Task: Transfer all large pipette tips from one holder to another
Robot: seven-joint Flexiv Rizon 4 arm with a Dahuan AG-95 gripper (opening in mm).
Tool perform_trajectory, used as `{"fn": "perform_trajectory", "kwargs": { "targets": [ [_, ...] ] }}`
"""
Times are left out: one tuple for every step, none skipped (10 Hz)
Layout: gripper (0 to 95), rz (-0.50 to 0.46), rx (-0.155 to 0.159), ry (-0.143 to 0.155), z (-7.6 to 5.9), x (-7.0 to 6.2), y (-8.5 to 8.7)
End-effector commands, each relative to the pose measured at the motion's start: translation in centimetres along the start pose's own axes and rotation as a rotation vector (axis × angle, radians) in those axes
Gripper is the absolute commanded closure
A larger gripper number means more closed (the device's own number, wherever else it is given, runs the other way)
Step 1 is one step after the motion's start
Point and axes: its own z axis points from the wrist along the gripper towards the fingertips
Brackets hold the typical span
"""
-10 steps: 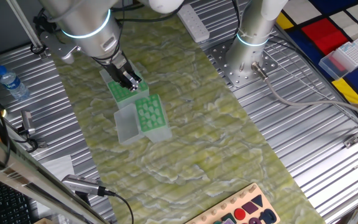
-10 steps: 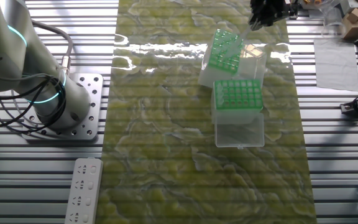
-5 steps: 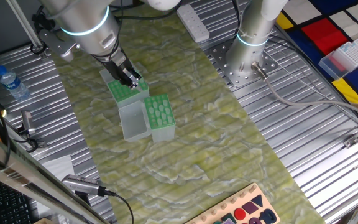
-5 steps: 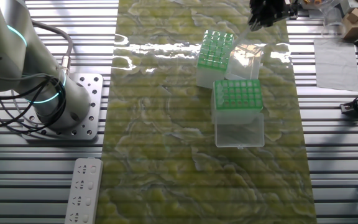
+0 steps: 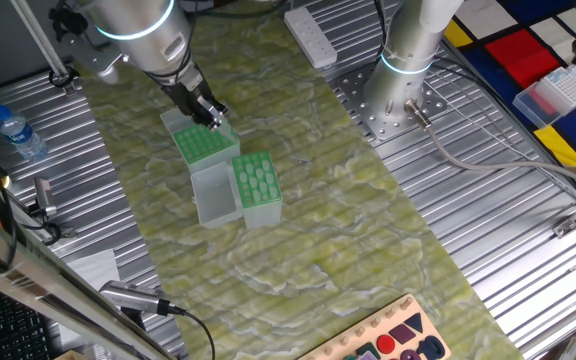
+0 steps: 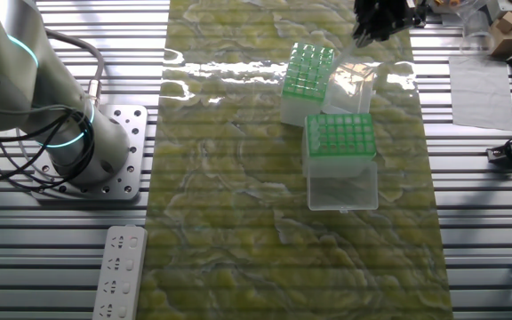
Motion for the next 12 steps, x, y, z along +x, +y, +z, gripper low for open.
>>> {"fn": "perform_trajectory", "kwargs": {
  "targets": [
    [95.0, -0.038, 0.012, -0.015, -0.3, 0.8, -2.0],
    [95.0, -0.045, 0.011, -0.019, -0.4, 1.0, -2.6],
    [95.0, -0.049, 0.013, -0.034, -0.4, 1.3, -4.1],
    [95.0, -0.032, 0.020, -0.049, -0.4, 1.7, -4.8],
    [95.0, -0.029, 0.032, -0.057, -0.4, 1.8, -5.1],
    [95.0, -0.028, 0.046, -0.075, -0.2, 1.9, -5.7],
    [95.0, -0.028, 0.049, -0.081, -0.1, 1.9, -6.0],
    [95.0, -0.030, 0.053, -0.090, 0.1, 2.0, -6.7],
    [95.0, -0.037, 0.056, -0.097, 0.2, 2.2, -7.2],
    [95.0, -0.040, 0.057, -0.104, 0.2, 2.3, -7.5],
    [95.0, -0.040, 0.059, -0.112, 0.3, 2.3, -7.8],
    [95.0, -0.046, 0.061, -0.115, 0.4, 2.1, -8.0]
  ]
}}
